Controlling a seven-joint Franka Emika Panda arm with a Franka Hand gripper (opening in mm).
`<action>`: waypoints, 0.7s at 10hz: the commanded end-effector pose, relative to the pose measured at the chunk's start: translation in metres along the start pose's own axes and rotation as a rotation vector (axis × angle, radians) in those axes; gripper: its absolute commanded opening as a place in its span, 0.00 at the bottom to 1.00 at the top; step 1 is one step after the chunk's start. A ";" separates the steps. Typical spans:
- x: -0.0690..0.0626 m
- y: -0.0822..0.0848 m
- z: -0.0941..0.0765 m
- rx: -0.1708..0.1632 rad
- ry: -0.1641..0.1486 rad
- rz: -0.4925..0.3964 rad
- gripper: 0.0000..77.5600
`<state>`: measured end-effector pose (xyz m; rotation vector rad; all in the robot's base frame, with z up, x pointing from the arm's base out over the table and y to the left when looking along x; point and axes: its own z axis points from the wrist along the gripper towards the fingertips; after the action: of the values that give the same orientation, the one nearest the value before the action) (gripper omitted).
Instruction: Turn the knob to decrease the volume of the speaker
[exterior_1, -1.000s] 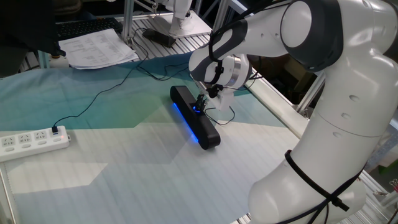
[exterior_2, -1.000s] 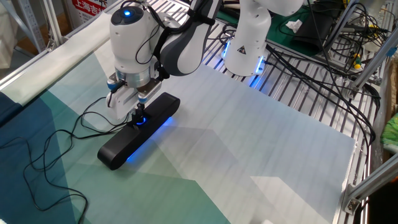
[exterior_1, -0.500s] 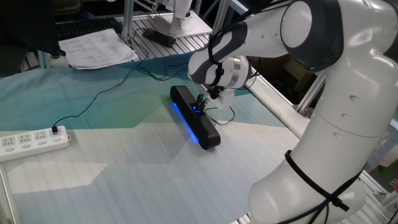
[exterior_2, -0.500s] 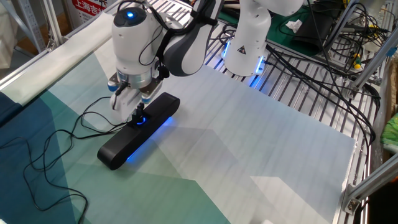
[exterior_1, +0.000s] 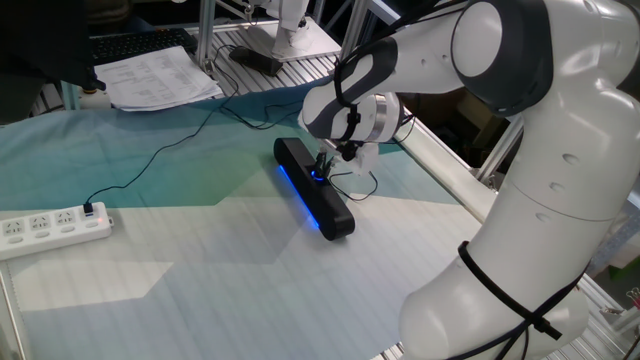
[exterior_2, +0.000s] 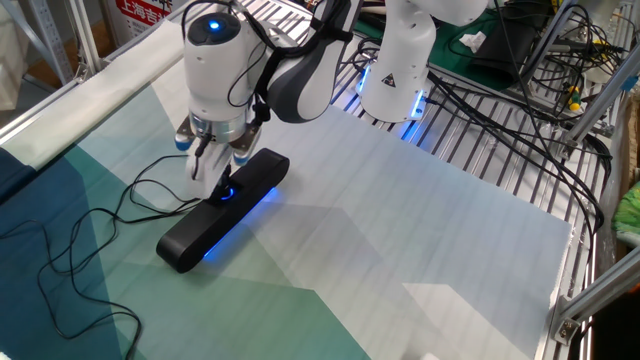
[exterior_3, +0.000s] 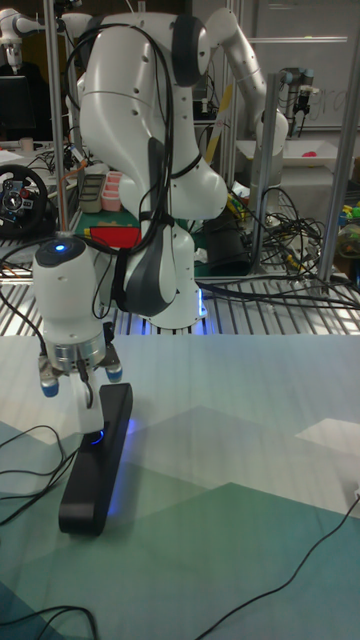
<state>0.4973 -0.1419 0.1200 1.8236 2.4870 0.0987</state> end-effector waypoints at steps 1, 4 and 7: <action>0.000 -0.001 0.000 0.004 0.003 -0.100 0.01; 0.000 -0.001 0.000 0.005 -0.001 -0.210 0.01; 0.000 -0.001 0.000 0.006 -0.002 -0.311 0.01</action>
<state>0.4973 -0.1417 0.1201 1.5831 2.6448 0.0895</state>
